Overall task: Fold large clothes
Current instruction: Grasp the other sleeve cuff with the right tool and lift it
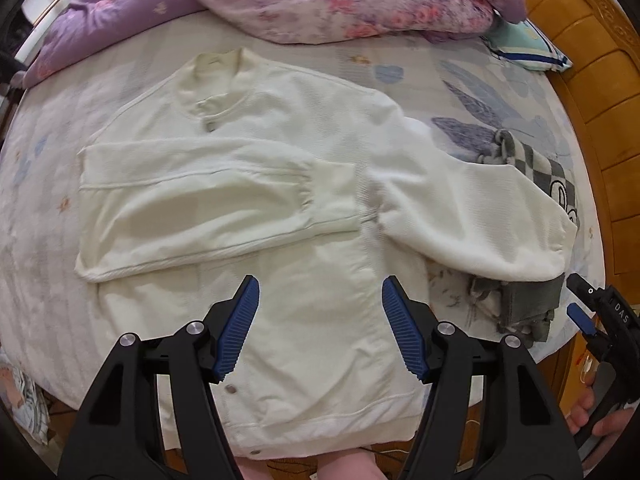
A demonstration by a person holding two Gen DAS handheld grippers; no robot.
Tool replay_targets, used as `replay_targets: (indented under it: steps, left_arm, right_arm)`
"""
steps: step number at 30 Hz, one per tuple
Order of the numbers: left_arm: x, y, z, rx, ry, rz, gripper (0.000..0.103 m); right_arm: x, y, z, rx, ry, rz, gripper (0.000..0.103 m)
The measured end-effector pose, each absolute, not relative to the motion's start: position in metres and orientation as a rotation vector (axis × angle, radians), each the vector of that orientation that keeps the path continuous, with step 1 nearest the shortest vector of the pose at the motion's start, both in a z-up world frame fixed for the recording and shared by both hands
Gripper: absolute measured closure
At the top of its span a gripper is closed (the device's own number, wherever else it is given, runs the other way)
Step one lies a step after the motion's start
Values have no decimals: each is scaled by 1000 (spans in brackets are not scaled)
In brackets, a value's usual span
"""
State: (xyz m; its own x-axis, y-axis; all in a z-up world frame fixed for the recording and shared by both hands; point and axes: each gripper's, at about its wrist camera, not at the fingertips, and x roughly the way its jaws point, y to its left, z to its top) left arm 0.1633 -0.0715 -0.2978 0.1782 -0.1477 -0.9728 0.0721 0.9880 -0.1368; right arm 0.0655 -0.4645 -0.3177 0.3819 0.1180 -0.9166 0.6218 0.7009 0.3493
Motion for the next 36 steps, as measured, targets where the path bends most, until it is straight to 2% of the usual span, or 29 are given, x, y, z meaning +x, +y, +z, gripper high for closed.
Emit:
replay_targets:
  steps: [13, 16, 18, 20, 22, 25, 27, 32, 34, 35, 36]
  left_arm:
    - [226, -124, -361, -77, 1468, -194, 38]
    - [244, -129, -376, -80, 1485, -211, 29]
    - [255, -130, -383, -81, 1478, -207, 29]
    - [265, -131, -390, -96, 1478, -251, 29]
    - [275, -132, -397, -102, 1471, -267, 29]
    - [289, -134, -410, -125, 1472, -290, 29]
    - [297, -135, -419, -164, 1478, -303, 29]
    - [311, -140, -441, -100, 1500, -257, 31]
    - [315, -140, -449, -108, 1526, -282, 41]
    - [316, -140, -451, -109, 1530, -293, 48]
    - [316, -140, -453, -101, 1531, -297, 51]
  right_arm:
    - [57, -583, -402, 1106, 1078, -557, 34]
    - [62, -594, -420, 1155, 1070, -578, 34]
    - [65, -599, -422, 1162, 1021, -585, 40]
    - [67, -602, -421, 1156, 979, -575, 54]
    - [67, -605, -422, 1174, 934, -563, 62]
    - [62, -609, -421, 1248, 830, -469, 79]
    - [65, -608, -424, 1281, 801, -416, 79]
    - [94, -607, -445, 1244, 933, -390, 77]
    - [101, -604, -446, 1213, 951, -403, 77]
    - [103, -603, -446, 1192, 960, -408, 81]
    - [104, -603, -444, 1172, 962, -419, 83]
